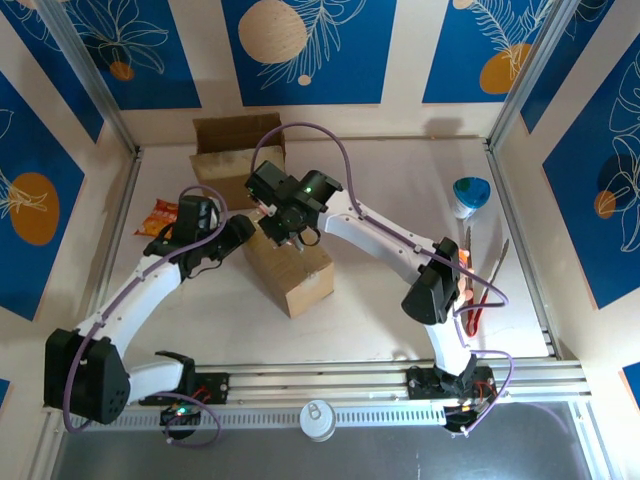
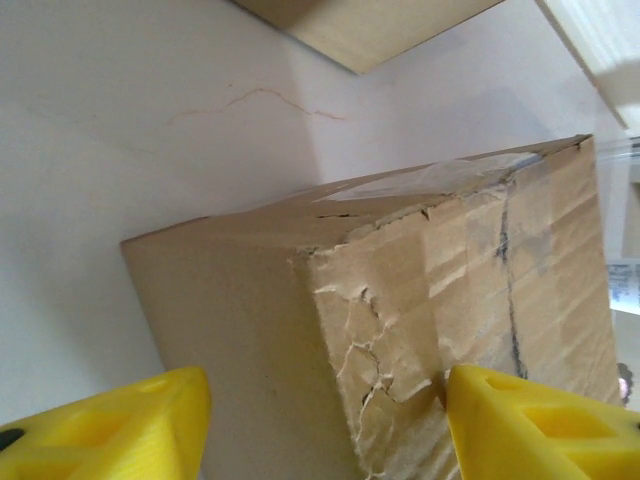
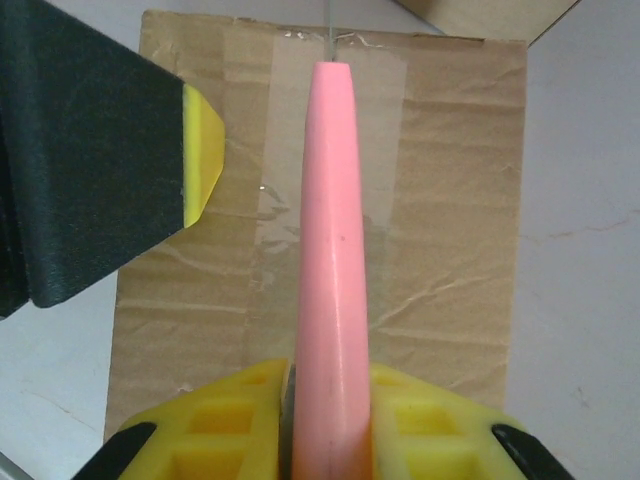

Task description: Unpack the express box

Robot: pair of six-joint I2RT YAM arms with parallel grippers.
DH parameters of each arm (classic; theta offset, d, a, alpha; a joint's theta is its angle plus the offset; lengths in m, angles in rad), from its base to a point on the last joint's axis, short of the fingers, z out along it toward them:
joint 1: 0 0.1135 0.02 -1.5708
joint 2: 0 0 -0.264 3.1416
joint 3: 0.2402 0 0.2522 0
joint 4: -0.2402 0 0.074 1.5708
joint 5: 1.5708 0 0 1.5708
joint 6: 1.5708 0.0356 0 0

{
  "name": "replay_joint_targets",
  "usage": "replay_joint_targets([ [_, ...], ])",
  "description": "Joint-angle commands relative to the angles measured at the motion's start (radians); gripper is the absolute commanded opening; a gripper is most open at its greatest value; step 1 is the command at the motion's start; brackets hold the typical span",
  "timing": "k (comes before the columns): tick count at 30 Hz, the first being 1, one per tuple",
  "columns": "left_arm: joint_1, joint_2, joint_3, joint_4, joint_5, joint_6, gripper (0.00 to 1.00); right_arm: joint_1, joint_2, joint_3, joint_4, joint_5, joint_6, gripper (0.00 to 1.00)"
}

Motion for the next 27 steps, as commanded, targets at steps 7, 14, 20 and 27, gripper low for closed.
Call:
replay_joint_targets([
  [7, 0.018, 0.002, -0.047, 0.049, 0.040, -0.025, 0.61, 0.017, 0.041, 0.047, -0.056, 0.061, 0.058, 0.00],
  [14, 0.019, -0.008, -0.070, 0.059, 0.044, -0.031, 0.60, 0.018, 0.055, 0.050, -0.052, 0.074, 0.086, 0.00],
  [20, 0.021, -0.013, -0.080, 0.065, 0.046, -0.035, 0.59, 0.019, 0.060, 0.053, -0.047, 0.074, 0.091, 0.00],
  [27, 0.021, -0.013, -0.088, 0.072, 0.050, -0.040, 0.58, 0.023, 0.060, 0.055, -0.046, 0.071, 0.091, 0.00],
])
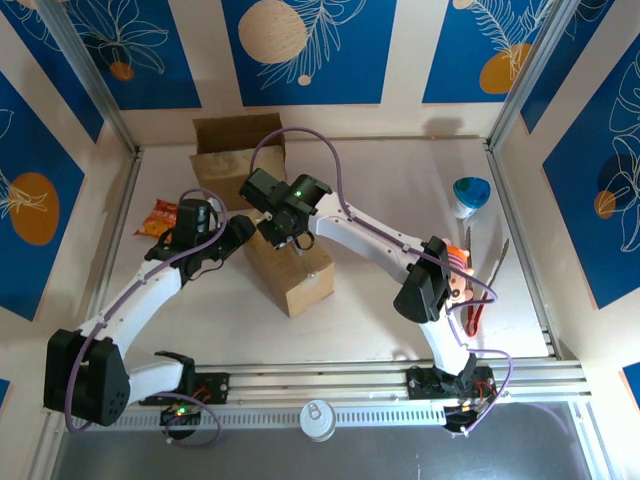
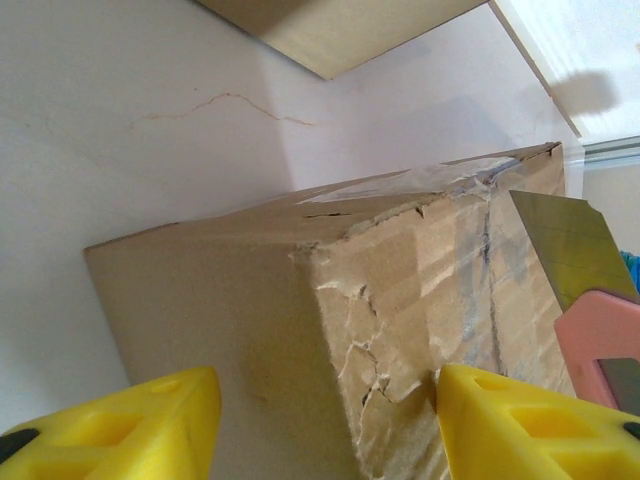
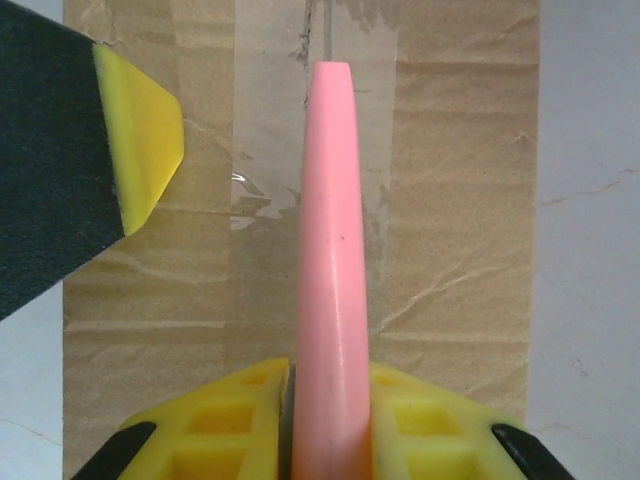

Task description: Unpack the express box

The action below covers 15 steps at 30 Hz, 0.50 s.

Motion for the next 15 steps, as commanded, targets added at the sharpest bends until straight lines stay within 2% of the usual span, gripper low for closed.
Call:
replay_joint_targets([
  [1, 0.012, -0.002, -0.027, -0.037, 0.007, -0.009, 0.58, 0.009, 0.008, 0.035, -0.011, 0.011, 0.015, 0.00],
  [15, 0.017, -0.007, -0.031, -0.037, 0.009, -0.009, 0.58, 0.018, 0.019, 0.036, -0.021, 0.005, 0.018, 0.00],
])
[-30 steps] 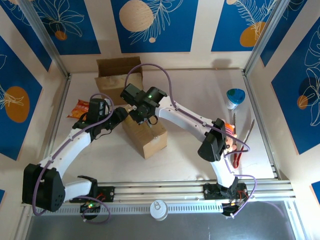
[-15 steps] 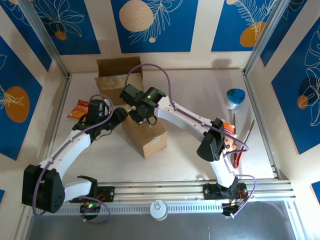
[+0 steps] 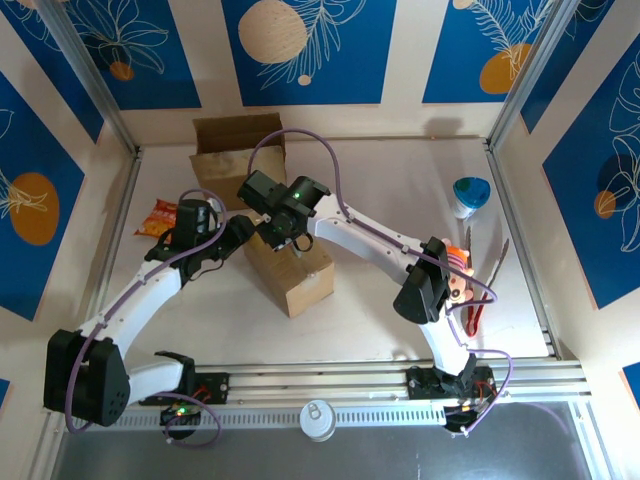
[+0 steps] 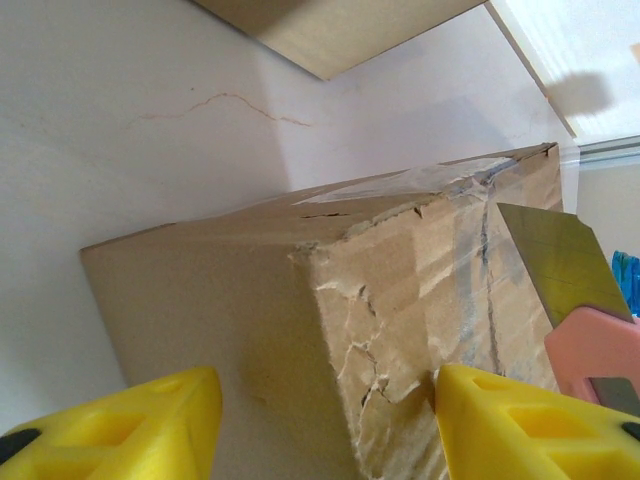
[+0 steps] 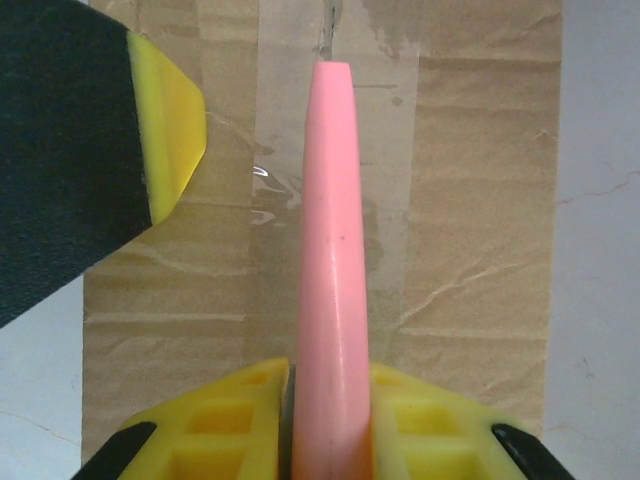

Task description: Unpack the express box

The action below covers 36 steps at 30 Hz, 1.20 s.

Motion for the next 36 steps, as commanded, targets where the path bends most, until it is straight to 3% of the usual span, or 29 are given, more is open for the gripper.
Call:
replay_joint_targets([
  [1, 0.015, -0.004, -0.026, -0.046, 0.005, -0.007, 0.58, 0.006, 0.020, 0.036, -0.020, 0.006, 0.018, 0.00],
  [22, 0.023, -0.010, -0.038, -0.041, 0.012, -0.009, 0.57, 0.007, 0.051, 0.034, -0.044, 0.019, 0.038, 0.00],
  [36, 0.027, -0.009, -0.062, -0.025, 0.008, -0.018, 0.56, 0.019, 0.031, 0.027, -0.178, 0.035, 0.091, 0.00],
])
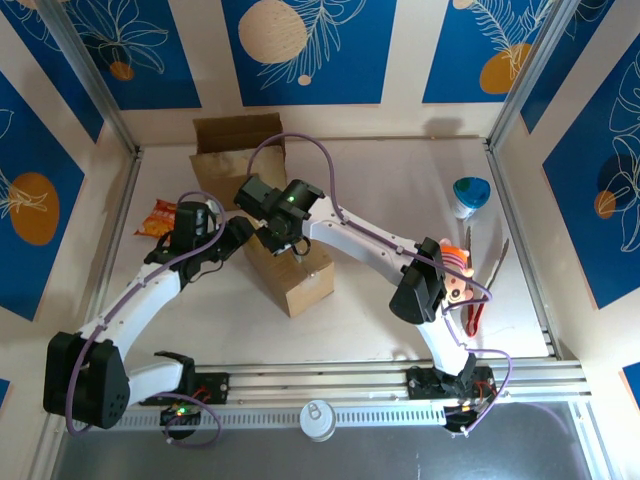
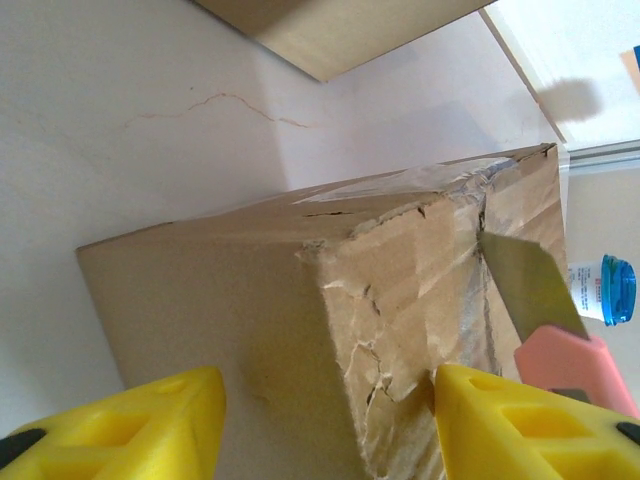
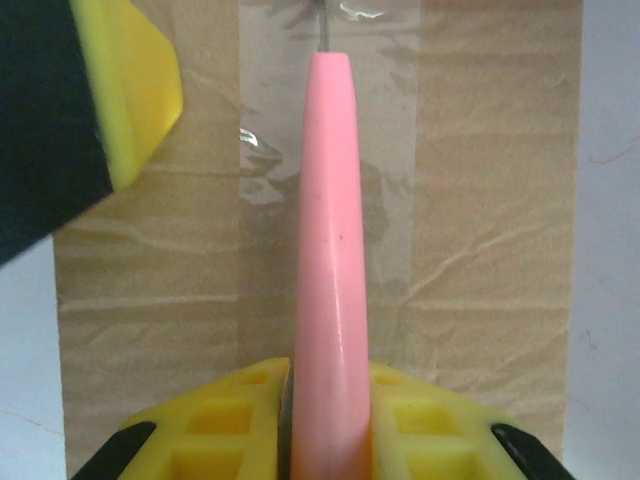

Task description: Unpack the express box

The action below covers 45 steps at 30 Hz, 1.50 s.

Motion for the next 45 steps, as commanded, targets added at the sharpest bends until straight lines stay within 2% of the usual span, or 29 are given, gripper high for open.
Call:
replay_joint_targets([
  [1, 0.017, 0.004, -0.033, -0.059, -0.005, -0.002, 0.56, 0.006, 0.004, 0.011, -0.122, 0.013, 0.041, 0.00],
  [14, 0.016, -0.004, -0.046, -0.056, -0.008, -0.005, 0.55, 0.033, -0.023, 0.010, -0.181, 0.021, 0.064, 0.00],
  [45, 0.018, 0.001, -0.061, -0.042, -0.016, -0.013, 0.54, 0.115, -0.228, -0.231, -0.289, -0.020, 0.221, 0.00],
])
